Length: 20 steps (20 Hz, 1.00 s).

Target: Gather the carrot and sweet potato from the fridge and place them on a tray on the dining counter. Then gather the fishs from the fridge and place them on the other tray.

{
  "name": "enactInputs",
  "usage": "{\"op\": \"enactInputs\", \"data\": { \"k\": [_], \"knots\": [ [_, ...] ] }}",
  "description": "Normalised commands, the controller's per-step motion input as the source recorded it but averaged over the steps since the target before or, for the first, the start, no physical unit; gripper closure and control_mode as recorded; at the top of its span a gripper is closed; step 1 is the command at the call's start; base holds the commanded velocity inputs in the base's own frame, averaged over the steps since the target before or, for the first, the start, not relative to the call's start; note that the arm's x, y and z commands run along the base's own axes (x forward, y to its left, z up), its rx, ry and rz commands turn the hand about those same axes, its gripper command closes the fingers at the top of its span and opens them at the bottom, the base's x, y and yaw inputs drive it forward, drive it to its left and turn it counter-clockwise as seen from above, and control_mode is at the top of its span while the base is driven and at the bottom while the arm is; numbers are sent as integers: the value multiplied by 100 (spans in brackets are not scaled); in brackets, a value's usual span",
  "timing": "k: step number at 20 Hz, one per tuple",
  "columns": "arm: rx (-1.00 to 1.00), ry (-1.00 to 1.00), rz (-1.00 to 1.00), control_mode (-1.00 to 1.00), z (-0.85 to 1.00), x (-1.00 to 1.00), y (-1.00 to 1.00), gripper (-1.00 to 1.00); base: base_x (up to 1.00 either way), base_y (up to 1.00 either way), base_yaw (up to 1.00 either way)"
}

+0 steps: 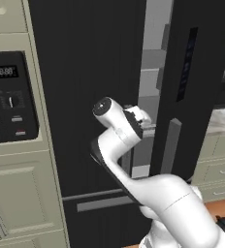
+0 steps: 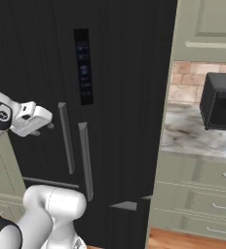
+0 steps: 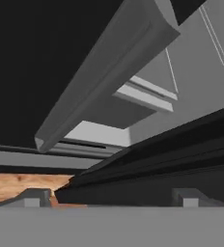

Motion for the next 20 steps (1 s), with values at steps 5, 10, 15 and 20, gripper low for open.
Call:
{"op": "enactInputs", "data": {
  "k": [5, 10, 15, 20],
  "knots": [
    [-8, 18, -1, -100, -27, 0, -42, -100, 0, 0, 0],
    [-6, 21, 0, -100, -31, 0, -46, -100, 0, 0, 0],
    [-5, 19, 0, -100, -31, -2, -48, -100, 0, 0, 0],
    [-5, 7, -2, -100, -33, -49, -41, -100, 0, 0, 0]
  ]
}}
